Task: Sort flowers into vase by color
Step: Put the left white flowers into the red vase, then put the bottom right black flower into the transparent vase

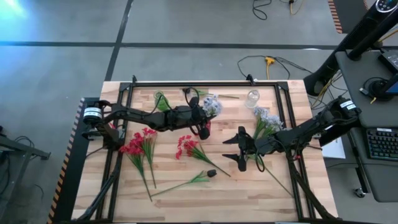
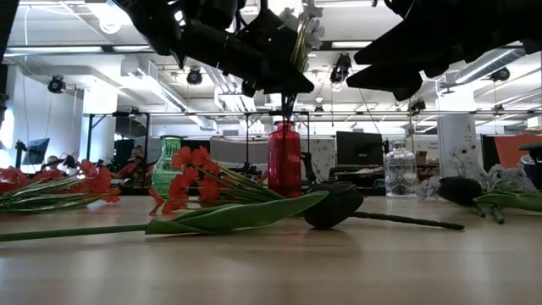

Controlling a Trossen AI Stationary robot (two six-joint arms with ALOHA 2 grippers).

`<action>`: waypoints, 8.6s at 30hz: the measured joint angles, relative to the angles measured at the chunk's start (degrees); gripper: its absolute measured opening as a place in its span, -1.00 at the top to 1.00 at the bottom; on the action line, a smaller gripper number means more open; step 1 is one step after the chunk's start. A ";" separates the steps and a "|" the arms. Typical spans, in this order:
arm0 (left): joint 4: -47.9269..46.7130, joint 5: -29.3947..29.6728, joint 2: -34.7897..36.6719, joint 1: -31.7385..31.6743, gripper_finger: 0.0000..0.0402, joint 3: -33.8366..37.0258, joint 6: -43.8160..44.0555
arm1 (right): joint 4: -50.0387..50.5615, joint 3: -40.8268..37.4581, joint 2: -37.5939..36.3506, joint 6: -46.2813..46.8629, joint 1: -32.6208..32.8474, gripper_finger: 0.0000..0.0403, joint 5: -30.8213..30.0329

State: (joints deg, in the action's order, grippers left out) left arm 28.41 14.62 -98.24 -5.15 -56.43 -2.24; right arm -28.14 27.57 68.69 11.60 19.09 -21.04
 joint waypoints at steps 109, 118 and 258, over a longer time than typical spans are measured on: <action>-18.93 1.26 5.02 0.85 -0.17 -0.08 4.92 | 0.45 -0.02 0.00 -0.59 0.01 -0.29 0.20; -22.02 1.26 6.62 0.98 -0.17 -0.08 5.78 | 0.44 -0.02 0.00 -0.61 0.00 -0.29 0.20; -16.49 11.35 41.11 15.23 -0.17 25.08 17.81 | 76.69 18.14 17.97 54.52 6.91 0.92 24.13</action>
State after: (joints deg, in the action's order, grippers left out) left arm 11.92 25.98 -57.12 10.09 -31.35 15.57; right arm 48.55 45.71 86.65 66.12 26.00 3.09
